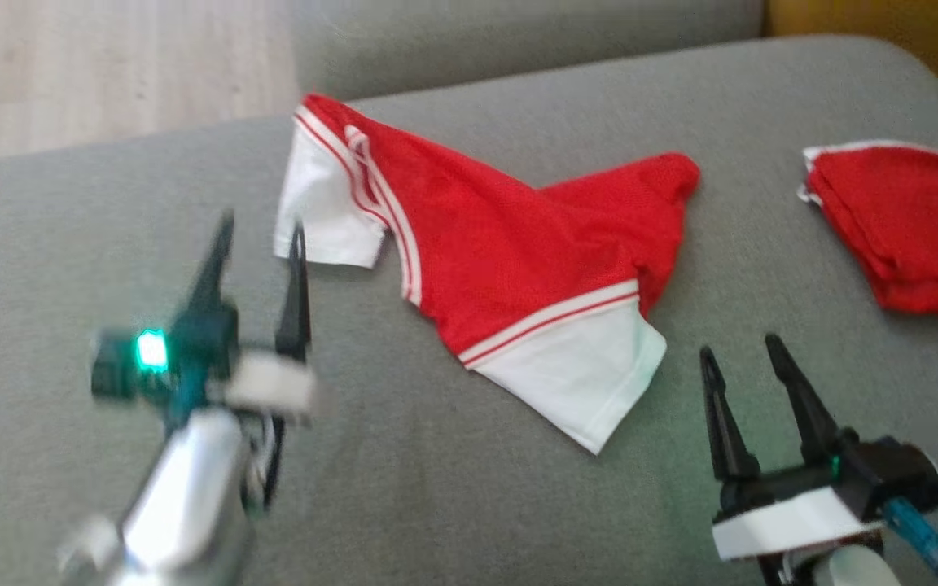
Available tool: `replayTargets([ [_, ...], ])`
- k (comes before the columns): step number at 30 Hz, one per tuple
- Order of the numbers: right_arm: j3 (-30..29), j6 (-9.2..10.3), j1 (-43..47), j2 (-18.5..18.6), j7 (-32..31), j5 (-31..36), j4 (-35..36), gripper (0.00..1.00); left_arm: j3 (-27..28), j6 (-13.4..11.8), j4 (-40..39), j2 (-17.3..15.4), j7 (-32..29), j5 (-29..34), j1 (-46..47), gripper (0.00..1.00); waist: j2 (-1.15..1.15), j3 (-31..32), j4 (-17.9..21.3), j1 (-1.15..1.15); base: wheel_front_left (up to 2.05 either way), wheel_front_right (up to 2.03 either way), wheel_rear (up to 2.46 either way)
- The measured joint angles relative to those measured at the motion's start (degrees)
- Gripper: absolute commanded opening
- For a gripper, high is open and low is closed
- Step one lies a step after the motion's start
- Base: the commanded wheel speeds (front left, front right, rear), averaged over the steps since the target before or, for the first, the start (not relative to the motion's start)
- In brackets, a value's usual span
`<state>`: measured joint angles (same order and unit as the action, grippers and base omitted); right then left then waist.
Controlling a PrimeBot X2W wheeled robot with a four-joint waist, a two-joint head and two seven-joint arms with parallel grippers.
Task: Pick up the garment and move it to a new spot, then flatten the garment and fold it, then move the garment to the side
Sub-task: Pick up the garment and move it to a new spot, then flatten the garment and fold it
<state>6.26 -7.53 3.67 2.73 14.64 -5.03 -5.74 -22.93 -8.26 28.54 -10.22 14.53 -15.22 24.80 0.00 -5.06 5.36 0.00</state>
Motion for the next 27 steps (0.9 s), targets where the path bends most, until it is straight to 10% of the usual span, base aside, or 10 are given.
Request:
replayTargets([
  [15, -5.10, 0.00, 8.83, -0.20, -0.01, 3.44, -0.48, 1.00, 9.45, 0.20, -25.35, 5.97, 0.00, 6.06, -37.11, 1.00, 0.00, 8.41, -9.21, -0.02, 0.00, 0.00, 0.00],
  [27, -4.95, 0.00, 10.10, -0.24, -0.01, 2.03, -0.66, 1.00, 10.25, 1.98, -26.26, 6.39, 0.00, 9.34, -39.41, 1.00, 0.00, 10.06, -10.67, 0.00, 0.00, 0.00, 0.00],
])
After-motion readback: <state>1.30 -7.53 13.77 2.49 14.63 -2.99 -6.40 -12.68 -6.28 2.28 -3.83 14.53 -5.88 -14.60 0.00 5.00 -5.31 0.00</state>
